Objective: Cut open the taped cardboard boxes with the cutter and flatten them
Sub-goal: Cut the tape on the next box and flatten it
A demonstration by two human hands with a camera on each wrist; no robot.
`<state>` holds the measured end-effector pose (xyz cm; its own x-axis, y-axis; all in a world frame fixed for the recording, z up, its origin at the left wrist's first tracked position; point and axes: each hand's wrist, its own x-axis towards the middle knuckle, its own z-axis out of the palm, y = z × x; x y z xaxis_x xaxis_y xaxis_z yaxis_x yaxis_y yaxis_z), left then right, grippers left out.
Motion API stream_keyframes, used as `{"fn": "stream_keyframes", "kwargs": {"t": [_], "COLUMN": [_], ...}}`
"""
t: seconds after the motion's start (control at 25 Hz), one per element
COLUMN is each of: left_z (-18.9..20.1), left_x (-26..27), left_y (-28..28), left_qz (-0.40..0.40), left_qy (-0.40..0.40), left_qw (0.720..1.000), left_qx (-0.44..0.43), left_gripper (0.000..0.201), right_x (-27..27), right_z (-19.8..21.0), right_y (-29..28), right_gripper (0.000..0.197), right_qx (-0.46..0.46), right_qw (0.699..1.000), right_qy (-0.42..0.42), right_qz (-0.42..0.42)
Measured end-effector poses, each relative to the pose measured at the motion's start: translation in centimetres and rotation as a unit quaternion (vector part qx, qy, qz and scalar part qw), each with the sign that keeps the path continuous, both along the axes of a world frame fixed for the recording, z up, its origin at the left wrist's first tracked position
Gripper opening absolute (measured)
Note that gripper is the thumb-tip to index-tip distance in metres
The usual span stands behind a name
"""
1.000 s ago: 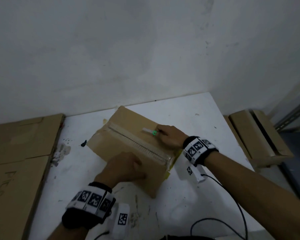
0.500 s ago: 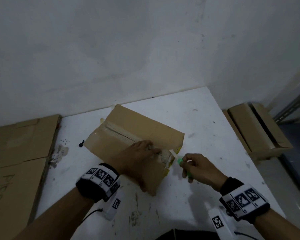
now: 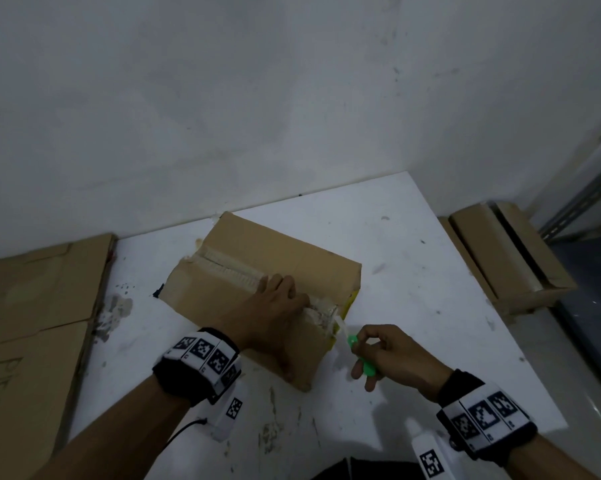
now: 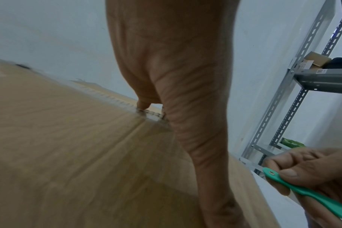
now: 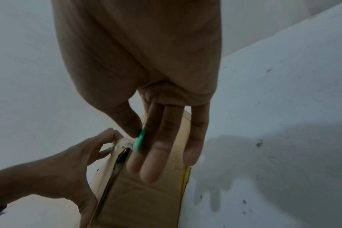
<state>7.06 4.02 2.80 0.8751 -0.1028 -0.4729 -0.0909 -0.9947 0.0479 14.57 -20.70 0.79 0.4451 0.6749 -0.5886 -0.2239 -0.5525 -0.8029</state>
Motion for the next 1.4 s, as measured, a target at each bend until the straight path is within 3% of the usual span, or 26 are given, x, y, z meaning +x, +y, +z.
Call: {"fn": "stream_keyframes", "kwargs": {"t": [0.32,0.52,0.68,0.84,1.12,1.24,1.4], "left_z": [0.5,0.5,0.5,0.4,0.1,0.0,0.1], "left_x": [-0.3,-0.1,0.0,-0.1,-0.5,-0.4,0.0], "left_y": [-0.4,-0.5,-0.5,-0.5,-0.4,-0.4,-0.2], "left_qz": [0.009,0.004,0.01,-0.002,0.001,0.004,0.017], "left_qy": [0.024,0.034,0.037,0.029,0.016,0.014,0.011], "left_qw": [1.0,0.999,0.999,0.999,1.0,1.0,1.0], "left_qx": [0.003,0.009,0.002,0.014,0.007,0.004,-0.024], "left_gripper": [0.115,0.122,0.123,0.119,0.117,0.115,0.103], "right_x": [-1.0,-1.2,-1.1,-1.0,0.8,1.4,1.2], "right_z": [-0.2,-0.4,-1.3,-2.9,-1.0,-0.9,-0.6], "right_y": [0.6,0.7,2.5,3.8,2.4,3.1,4.7], "right_gripper": [0.022,0.022,0.021,0.029,0.032,0.032,0.022], "right_qx": [0.018,0.029,0.023,-0.009,-0.012,-0.033,-0.035], "right_qw": [0.999,0.987,0.972,0.951,0.971,0.964,0.97], "right_qy": [-0.024,-0.126,-0.233,-0.307,-0.229,-0.246,-0.201], "right_qz": [-0.031,-0.092,0.006,0.027,0.07,0.093,0.131]}}
